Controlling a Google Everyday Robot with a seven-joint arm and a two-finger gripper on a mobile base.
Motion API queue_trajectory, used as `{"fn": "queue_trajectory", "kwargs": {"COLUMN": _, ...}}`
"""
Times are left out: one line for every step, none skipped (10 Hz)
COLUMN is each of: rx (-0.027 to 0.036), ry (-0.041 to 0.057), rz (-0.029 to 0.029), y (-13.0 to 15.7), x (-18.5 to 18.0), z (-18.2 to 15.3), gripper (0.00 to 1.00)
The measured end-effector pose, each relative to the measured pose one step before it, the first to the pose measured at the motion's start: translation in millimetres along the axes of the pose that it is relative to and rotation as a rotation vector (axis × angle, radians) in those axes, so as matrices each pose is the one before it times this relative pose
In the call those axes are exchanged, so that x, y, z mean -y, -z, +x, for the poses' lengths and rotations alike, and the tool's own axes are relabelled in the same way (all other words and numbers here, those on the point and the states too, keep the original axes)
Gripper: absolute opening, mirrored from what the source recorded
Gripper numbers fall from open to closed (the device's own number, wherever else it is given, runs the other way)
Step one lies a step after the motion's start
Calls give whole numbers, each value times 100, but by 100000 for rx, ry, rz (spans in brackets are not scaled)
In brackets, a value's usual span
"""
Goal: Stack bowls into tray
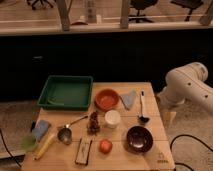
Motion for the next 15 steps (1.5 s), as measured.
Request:
{"fn": "queue_trajectory", "kwargs": {"rx": 3, "ry": 0, "rz": 2, "y": 1, "x": 0, "z": -2, "gripper": 87}}
{"fn": "queue_trajectory", "kwargs": {"rx": -3, "ry": -2, "rz": -5, "y": -2, "x": -1, "z": 3, "gripper": 87}}
{"fn": "queue_trajectory", "kwargs": {"rx": 2, "ry": -2, "rz": -1, "y": 0, "x": 0, "z": 0, "gripper": 87}}
{"fn": "queue_trajectory", "kwargs": {"rx": 2, "ry": 0, "rz": 3, "y": 1, "x": 1, "z": -1, "gripper": 87}}
{"fn": "queue_trajectory", "kwargs": {"rx": -538, "ry": 519, "rz": -102, "y": -22, "x": -163, "z": 8, "gripper": 82}}
{"fn": "queue_trajectory", "kwargs": {"rx": -2261, "ry": 3023, "rz": 64, "y": 56, "x": -557, "z": -143, "gripper": 80}}
{"fn": "queue_trajectory", "kwargs": {"rx": -2128, "ry": 3366, "rz": 41, "y": 81, "x": -701, "z": -239, "gripper": 80}}
{"fn": "queue_trajectory", "kwargs": {"rx": -2653, "ry": 3987, "rz": 10, "y": 169, "x": -983, "z": -159, "gripper": 80}}
{"fn": "queue_trajectory", "kwargs": {"rx": -908, "ry": 912, "rz": -94, "y": -2, "x": -380, "z": 31, "gripper": 80}}
{"fn": "queue_trajectory", "kwargs": {"rx": -485, "ry": 608, "rz": 53, "y": 16, "x": 21, "z": -65, "gripper": 80}}
{"fn": "queue_trajectory", "kwargs": {"rx": -642, "ry": 1874, "rz": 154, "y": 126, "x": -31, "z": -217, "gripper": 80}}
{"fn": "queue_trajectory", "kwargs": {"rx": -688, "ry": 1488, "rz": -188, "y": 88, "x": -384, "z": 15, "gripper": 80}}
{"fn": "queue_trajectory", "kwargs": {"rx": -1146, "ry": 3018, "rz": -171, "y": 109, "x": -853, "z": -153, "gripper": 80}}
{"fn": "queue_trajectory", "kwargs": {"rx": -949, "ry": 1954, "rz": 75, "y": 96, "x": -934, "z": -78, "gripper": 80}}
{"fn": "queue_trajectory", "kwargs": {"rx": -704, "ry": 1538, "rz": 84, "y": 35, "x": -445, "z": -78, "gripper": 80}}
